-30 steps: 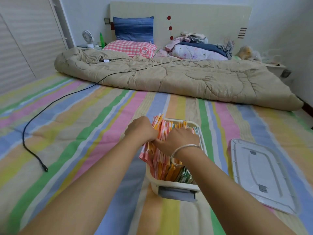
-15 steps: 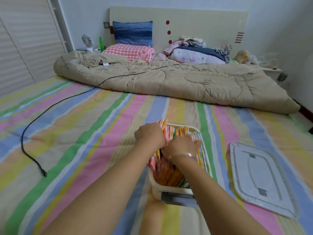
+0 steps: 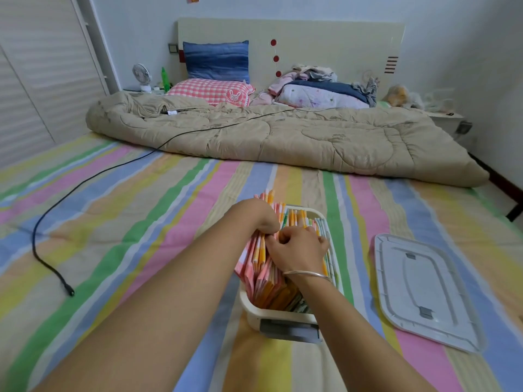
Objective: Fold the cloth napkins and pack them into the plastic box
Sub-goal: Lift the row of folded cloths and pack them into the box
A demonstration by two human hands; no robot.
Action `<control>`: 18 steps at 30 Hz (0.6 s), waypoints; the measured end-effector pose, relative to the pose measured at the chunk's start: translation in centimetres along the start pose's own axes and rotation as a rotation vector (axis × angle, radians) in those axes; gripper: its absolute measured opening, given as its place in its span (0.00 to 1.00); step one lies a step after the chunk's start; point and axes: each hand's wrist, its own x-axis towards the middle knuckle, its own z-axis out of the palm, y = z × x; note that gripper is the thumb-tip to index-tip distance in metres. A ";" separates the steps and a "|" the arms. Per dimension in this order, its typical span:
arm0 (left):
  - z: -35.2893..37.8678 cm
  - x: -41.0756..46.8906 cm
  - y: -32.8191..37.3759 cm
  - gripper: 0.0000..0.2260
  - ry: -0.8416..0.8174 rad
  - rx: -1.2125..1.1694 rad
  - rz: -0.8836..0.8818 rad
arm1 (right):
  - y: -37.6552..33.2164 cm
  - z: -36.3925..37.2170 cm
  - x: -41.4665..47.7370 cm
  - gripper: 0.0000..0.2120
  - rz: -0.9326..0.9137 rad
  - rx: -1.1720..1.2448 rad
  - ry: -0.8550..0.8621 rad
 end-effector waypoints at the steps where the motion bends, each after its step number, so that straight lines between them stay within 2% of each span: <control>1: -0.4 -0.4 0.5 0.20 -0.024 0.044 0.031 | 0.0 0.1 -0.1 0.20 -0.011 0.007 0.008; 7: -0.3 1.4 1.5 0.16 -0.120 0.372 0.167 | 0.9 0.3 0.4 0.21 -0.004 0.068 0.023; 18: 0.2 2.2 2.1 0.15 -0.212 0.532 0.175 | 1.9 0.5 0.6 0.21 -0.043 0.130 0.013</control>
